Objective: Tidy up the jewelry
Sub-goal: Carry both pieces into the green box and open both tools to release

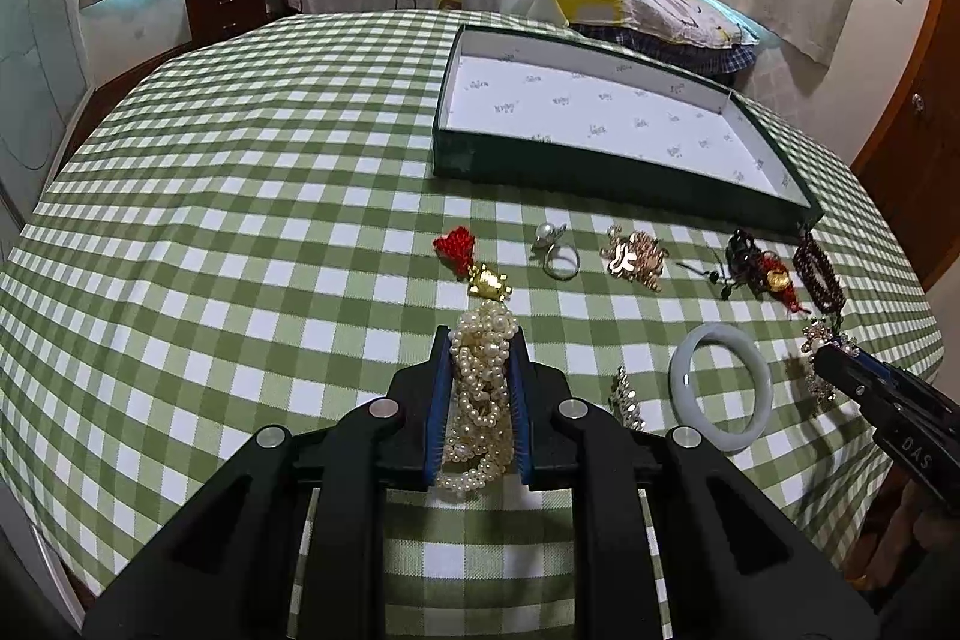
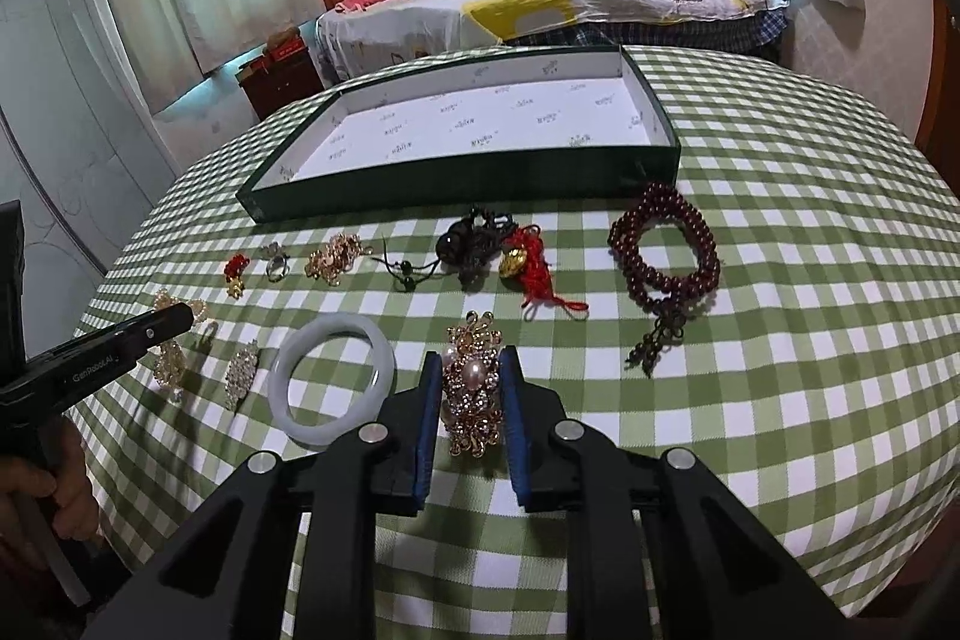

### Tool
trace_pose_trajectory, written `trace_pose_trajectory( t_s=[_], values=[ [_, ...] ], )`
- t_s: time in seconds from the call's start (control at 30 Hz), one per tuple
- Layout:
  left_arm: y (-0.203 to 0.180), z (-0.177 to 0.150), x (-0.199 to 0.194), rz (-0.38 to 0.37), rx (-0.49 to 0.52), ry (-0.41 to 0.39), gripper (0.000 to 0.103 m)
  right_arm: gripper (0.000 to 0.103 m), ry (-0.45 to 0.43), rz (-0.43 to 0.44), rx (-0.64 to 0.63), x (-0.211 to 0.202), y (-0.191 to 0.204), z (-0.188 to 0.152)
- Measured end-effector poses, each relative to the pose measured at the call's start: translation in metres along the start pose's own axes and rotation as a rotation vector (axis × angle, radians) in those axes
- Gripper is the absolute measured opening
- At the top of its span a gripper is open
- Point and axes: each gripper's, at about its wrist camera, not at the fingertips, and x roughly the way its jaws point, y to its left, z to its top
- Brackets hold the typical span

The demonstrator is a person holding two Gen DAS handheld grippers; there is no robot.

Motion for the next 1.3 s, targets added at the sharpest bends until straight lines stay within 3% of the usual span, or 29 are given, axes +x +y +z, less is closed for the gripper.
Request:
trace_pose_trajectory(
  t_s=[0.2,0.47,0.77,1.07,1.3],
  values=[
    [-0.006,0.019,-0.007,-0.017,0.012,-0.045,0.018,0.02,-0.038,0.012,0.004,-0.006,0.0,0.019],
    [-0.025,0.067,-0.008,-0.061,0.045,-0.119,0.018,0.02,-0.129,0.001,0.007,-0.012,-0.011,0.069],
    [-0.049,0.135,0.022,-0.112,0.06,-0.189,0.018,0.02,-0.182,-0.036,0.002,0.012,-0.035,0.131],
    [-0.054,0.142,0.114,-0.128,0.047,0.003,0.018,0.02,-0.002,-0.047,0.014,0.082,-0.063,0.134],
    [-0.05,0.134,0.141,-0.111,0.052,0.066,0.018,0.02,0.046,-0.077,0.011,0.098,-0.07,0.128]
  ],
)
